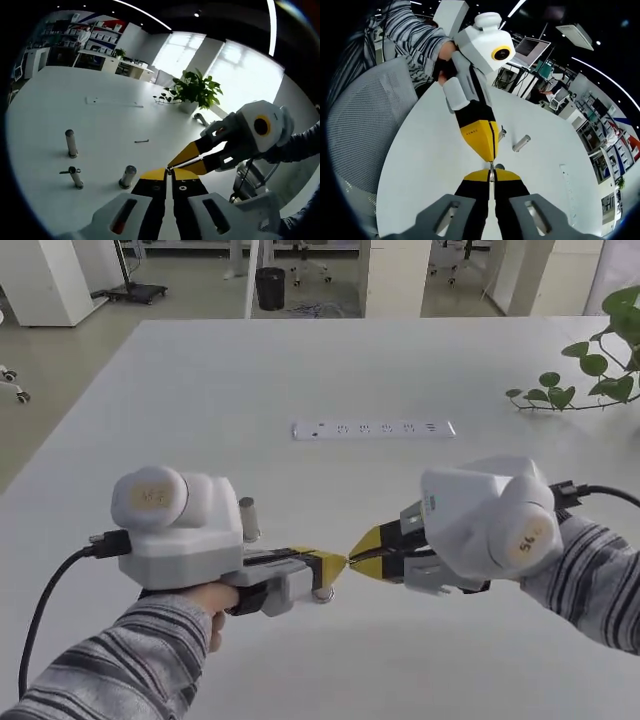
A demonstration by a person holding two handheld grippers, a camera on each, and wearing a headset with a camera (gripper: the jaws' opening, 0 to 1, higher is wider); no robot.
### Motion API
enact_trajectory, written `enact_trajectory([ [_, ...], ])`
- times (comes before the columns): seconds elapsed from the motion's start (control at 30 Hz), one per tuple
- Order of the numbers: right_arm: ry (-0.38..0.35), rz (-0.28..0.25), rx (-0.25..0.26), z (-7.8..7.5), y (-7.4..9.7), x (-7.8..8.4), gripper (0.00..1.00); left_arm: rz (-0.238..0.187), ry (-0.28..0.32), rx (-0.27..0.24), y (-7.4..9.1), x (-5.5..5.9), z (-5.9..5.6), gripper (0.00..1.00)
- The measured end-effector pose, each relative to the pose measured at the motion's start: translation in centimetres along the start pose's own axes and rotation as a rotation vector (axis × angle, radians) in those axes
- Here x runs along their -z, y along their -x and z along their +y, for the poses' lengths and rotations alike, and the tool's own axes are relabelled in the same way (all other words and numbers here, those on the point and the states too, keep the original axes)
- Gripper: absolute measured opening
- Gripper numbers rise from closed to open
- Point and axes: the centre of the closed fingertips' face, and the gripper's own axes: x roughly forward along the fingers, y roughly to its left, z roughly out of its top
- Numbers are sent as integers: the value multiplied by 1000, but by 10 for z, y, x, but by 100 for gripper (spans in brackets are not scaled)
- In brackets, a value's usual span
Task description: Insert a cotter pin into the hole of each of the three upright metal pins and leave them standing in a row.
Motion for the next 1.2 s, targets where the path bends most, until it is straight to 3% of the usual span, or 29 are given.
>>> enact_trajectory([
  [0.1,-9,3,-1,1,0,0,0,3,-35,0,0,1,-1,0],
  [0.17,-41,-6,1,0,0,0,0,-5,-97,-4,0,-1,0,0],
  [0.27,-121,-23,-8,0,0,0,0,-12,-132,2,1,-2,-1,0],
  [0.37,-152,-30,-7,-1,0,2,0,-16,-156,11,2,-4,-2,0],
  [0.5,-273,-79,-14,0,1,3,0,-10,-230,23,4,-4,-3,0],
  [0.67,-427,-118,-47,2,1,9,7,9,-320,24,7,3,1,0],
  [0.83,-600,-183,-133,13,1,8,9,32,-403,48,12,14,2,0],
  [1.07,-750,-247,-230,25,2,8,13,26,-430,102,15,19,-5,0],
  [1.2,-777,-265,-241,26,2,11,12,18,-435,145,15,18,-13,0],
])
